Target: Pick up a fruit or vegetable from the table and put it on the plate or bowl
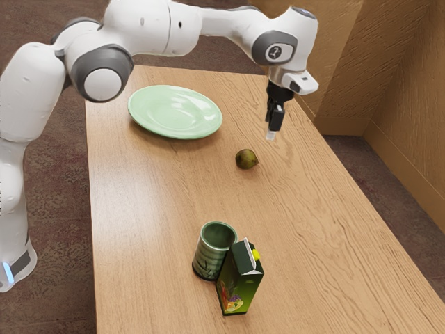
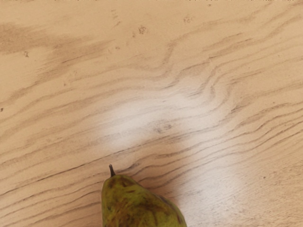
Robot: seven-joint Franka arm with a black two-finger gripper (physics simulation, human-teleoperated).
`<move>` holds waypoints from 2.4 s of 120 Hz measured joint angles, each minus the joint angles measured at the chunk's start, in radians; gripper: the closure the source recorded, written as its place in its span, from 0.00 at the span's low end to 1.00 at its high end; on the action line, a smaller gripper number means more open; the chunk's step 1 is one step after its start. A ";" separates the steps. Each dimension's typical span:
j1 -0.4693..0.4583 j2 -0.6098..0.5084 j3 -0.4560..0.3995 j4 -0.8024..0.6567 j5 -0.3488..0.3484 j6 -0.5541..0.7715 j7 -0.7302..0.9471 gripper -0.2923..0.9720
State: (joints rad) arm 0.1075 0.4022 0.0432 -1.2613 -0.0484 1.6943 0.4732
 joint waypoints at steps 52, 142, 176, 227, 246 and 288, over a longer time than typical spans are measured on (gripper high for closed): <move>0.011 0.079 -0.005 -0.063 -0.038 0.130 0.215 0.23; 0.012 -0.056 -0.002 -0.264 -0.037 0.064 0.305 0.23; 0.020 -0.050 0.000 -0.254 -0.030 0.089 0.308 0.23; 0.031 -0.019 0.000 -0.283 -0.017 0.136 0.311 0.23; 0.031 -0.018 0.000 -0.288 -0.016 0.149 0.312 0.23; 0.031 -0.014 0.000 -0.294 -0.017 0.172 0.310 0.32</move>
State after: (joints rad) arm 0.1380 0.3882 0.0429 -1.5553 -0.0656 1.8661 0.7827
